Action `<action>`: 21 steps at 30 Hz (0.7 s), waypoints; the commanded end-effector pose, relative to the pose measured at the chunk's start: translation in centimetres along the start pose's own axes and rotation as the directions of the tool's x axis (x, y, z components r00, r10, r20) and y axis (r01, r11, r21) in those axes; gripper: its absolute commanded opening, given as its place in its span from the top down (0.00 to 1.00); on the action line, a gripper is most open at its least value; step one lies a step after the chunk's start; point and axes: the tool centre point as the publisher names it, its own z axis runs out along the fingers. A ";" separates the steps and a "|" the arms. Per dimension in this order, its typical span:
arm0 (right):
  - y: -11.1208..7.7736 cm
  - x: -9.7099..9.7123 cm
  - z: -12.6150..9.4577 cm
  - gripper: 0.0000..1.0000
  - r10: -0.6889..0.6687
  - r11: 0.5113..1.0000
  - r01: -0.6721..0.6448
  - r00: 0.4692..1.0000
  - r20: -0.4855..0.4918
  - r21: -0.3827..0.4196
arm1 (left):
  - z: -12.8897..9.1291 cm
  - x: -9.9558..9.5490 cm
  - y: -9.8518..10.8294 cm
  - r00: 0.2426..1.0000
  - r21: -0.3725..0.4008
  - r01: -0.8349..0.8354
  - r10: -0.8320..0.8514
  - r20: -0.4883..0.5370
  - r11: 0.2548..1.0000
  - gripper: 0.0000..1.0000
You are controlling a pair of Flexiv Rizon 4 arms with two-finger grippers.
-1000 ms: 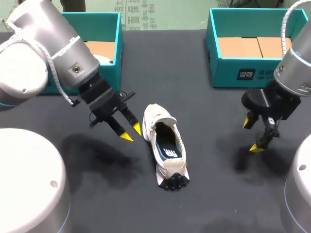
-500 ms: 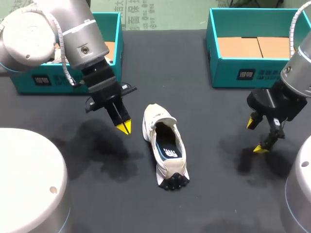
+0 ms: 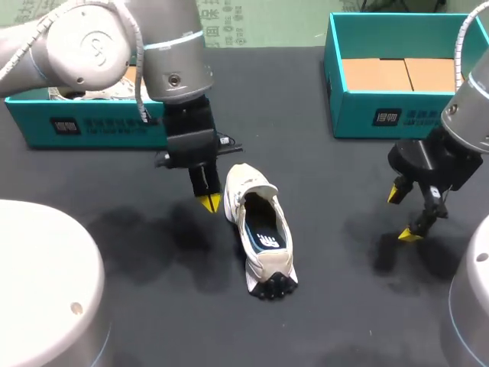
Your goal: Take the shoe out of the shoebox, open the shoe tongue, remove and reinsert the insole, then place the shoe into the shoebox
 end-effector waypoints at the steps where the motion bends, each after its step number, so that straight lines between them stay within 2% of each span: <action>1: 0.0 0.1 0.1 0.00 0.001 1.000 -0.001 1.000 0.002 0.002 | -0.3 -0.6 -0.2 0.988 -0.006 0.002 -0.003 -0.152 1.000 1.00; 2: 0.0 0.1 0.1 0.00 0.001 1.000 -0.001 1.000 0.002 0.002 | -0.3 -0.6 -0.2 0.988 -0.006 0.002 -0.003 -0.152 1.000 1.00; 6: 0.0 0.1 0.1 0.00 0.001 1.000 -0.001 1.000 0.002 0.002 | 2.0 -2.8 0.5 0.981 0.027 -0.016 0.021 -0.195 1.000 1.00; 8: 0.0 0.1 0.1 0.00 0.001 1.000 -0.001 1.000 0.002 0.002 | 2.5 -3.6 0.5 0.977 0.057 -0.047 0.058 -0.204 0.997 1.00; 9: 0.0 0.1 0.1 0.00 0.001 1.000 -0.001 1.000 0.002 0.002 | 2.5 -3.9 0.5 0.974 0.047 -0.055 0.064 -0.217 0.997 1.00; 10: 0.0 0.1 0.1 0.00 0.001 1.000 -0.001 1.000 0.002 0.002 | 2.1 -3.9 0.5 0.976 0.013 -0.050 0.051 -0.213 0.999 1.00; 18: 0.0 0.1 0.1 0.00 0.001 1.000 -0.001 1.000 0.002 0.002 | 2.1 -3.9 0.5 0.976 0.013 -0.050 0.051 -0.213 0.999 1.00; 21: 0.0 0.1 0.1 0.00 0.001 1.000 -0.001 1.000 0.002 0.002 | 3.9 -4.8 -0.1 0.967 0.011 -0.067 0.067 -0.245 0.998 1.00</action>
